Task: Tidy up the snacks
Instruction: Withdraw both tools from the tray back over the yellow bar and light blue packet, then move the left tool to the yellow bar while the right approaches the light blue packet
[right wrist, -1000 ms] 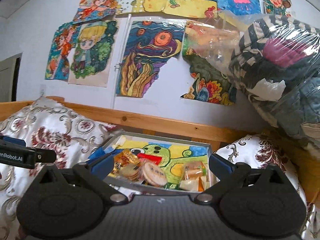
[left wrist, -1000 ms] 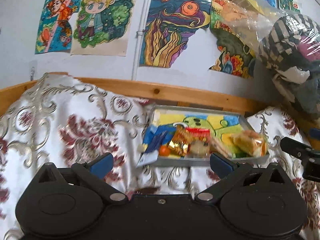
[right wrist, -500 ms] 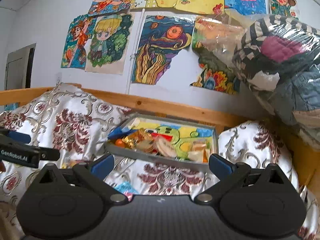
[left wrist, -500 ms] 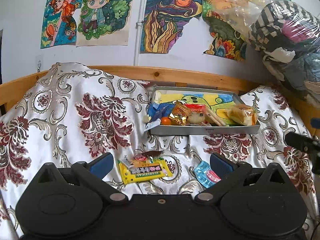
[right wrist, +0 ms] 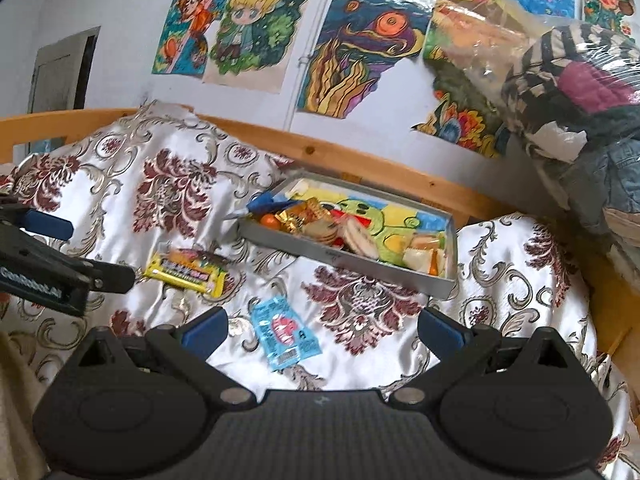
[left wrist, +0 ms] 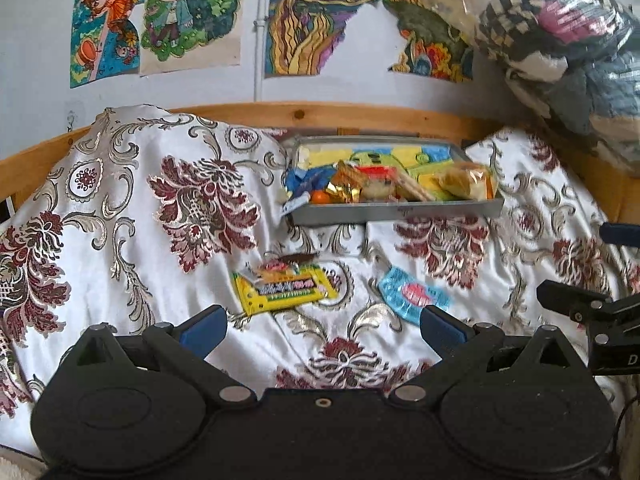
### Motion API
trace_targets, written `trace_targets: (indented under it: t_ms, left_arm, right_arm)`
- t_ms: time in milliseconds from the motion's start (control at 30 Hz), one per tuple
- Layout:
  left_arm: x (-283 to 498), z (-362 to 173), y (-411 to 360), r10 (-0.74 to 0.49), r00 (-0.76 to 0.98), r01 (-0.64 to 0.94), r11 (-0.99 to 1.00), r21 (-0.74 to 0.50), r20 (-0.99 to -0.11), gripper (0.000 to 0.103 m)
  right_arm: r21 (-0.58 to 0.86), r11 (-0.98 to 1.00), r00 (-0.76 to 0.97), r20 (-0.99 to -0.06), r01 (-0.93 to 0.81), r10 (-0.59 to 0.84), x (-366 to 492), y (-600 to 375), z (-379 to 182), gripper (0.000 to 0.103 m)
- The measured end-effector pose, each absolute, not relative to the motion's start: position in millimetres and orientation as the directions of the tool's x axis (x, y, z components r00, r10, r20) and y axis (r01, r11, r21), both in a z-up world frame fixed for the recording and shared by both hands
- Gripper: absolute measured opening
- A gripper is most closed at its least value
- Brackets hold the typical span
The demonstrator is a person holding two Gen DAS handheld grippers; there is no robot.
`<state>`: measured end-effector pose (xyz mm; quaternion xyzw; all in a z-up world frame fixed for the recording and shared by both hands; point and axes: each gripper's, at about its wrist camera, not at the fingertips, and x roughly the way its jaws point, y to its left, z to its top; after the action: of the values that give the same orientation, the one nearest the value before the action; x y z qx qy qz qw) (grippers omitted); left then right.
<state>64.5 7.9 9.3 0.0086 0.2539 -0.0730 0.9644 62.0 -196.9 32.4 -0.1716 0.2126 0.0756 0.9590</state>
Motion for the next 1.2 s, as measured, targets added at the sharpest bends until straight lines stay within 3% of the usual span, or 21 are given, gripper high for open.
trace_targets:
  t_ms: [367,633,900,1200]
  left_arm:
    - [61,7,6,-0.118,0.845,0.137,0.991,-0.003,-0.521,0.102]
    - [59,15,21,-0.117,0.841,0.086,0.993,-0.082,-0.529,0.102]
    - [95,24,33,-0.152,0.754,0.063,0.985,-0.160,-0.639,0.102]
    - [155,33,36,-0.125,0.731,0.126,0.991,-0.047,-0.671,0.102]
  right_arm:
    - [-0.360,0.909,0.878,-0.479,-0.212,0.015,54,-180,30,0.103]
    - [-0.356,0.914,0.848,-0.529,-0.192,-0.028,63,-172,44,0.103]
    - [-0.269,0.935,0.759,-0.652,-0.231,0.000,95,-164,49,0.103]
    - [-0.274,0.918,0.678,-0.735,-0.288,-0.007,151,-163,49,0.103]
